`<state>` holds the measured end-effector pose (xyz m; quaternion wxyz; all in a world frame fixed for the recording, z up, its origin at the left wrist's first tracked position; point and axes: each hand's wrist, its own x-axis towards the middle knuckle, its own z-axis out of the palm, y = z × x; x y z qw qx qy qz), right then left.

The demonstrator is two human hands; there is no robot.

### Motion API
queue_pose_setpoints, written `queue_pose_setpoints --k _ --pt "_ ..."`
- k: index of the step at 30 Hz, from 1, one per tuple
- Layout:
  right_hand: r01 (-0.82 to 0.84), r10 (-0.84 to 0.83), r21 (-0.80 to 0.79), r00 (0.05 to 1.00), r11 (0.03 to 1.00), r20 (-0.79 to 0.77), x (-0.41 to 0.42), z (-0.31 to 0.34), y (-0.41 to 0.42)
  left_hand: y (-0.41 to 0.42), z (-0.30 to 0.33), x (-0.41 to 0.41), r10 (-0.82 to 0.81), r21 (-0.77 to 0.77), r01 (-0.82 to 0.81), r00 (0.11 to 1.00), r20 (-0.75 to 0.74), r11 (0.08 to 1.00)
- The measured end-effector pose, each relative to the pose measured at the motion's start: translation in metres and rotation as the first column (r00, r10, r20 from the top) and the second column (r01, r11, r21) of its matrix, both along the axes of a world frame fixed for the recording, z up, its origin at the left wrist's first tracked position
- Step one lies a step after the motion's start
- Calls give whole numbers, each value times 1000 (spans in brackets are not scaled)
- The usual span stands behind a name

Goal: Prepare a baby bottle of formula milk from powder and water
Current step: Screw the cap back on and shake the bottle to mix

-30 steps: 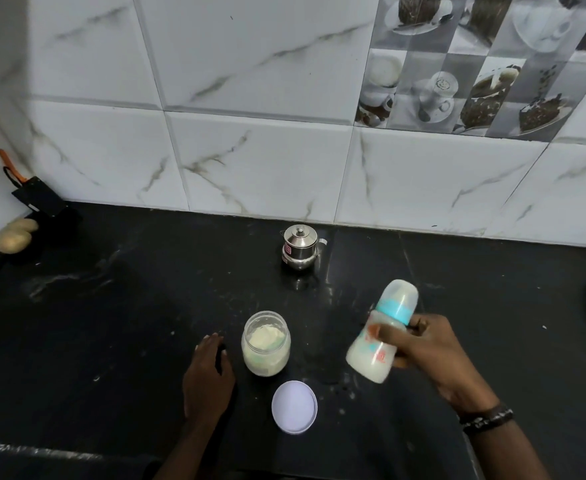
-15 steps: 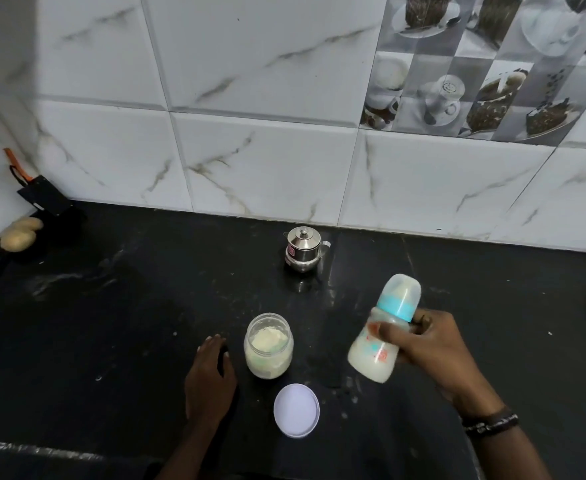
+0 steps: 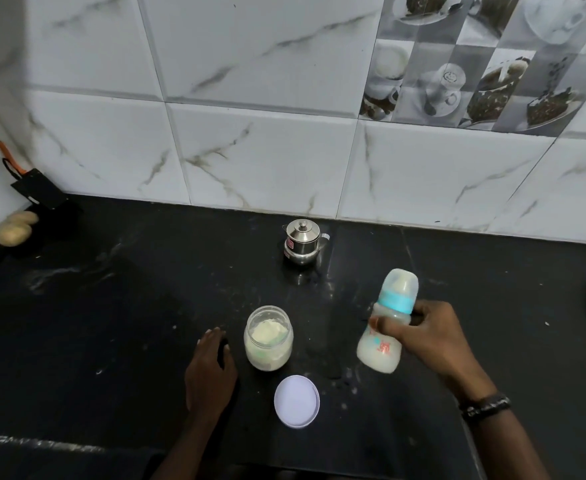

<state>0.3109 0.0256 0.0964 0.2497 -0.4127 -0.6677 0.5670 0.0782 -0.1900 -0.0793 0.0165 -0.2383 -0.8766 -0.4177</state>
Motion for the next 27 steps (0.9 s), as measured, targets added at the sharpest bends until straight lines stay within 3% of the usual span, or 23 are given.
queue_pose_setpoints --k 3,5,7,9,11,14,18,22,24,26,27 --pt "-42 33 -50 986 998 -161 1 2 -5 1 0 0 -1 -2 1 1000 4 1000" --pt "34 -31 49 998 998 -62 -1 2 -5 0 0 0 -3 -7 3 1000 1 1000" --pt "69 -68 33 997 997 -20 1 3 -4 0 0 1 -6 -7 6 1000 -2 1000" --pt "-17 20 39 997 999 -75 1 2 -7 -1 0 -1 -9 -5 9 1000 -2 1000" --pt "6 -12 -32 984 999 -178 2 4 -8 0 0 -1 -13 -11 13 1000 2 1000" --pt "1 0 27 999 1000 -54 2 5 -5 -1 0 1 -17 -6 17 1000 0 1000" --pt "-6 -4 -48 980 999 -198 5 5 -8 0 0 -1 -22 -1 22 1000 -14 1000" --pt "15 -14 20 998 1000 -58 4 6 -7 -1 -2 0 -19 10 19 1000 -8 1000" --pt "-18 15 -25 993 1000 -117 7 2 -6 -1 -2 -1 -21 17 21 1000 -16 1000" --pt "52 -63 -57 975 997 -214 7 6 -7 0 -2 -1 -24 14 24 1000 -18 1000" --pt "99 -100 -16 978 995 -185 6 7 -5 0 -2 -1 -22 10 23 1000 -16 1000"
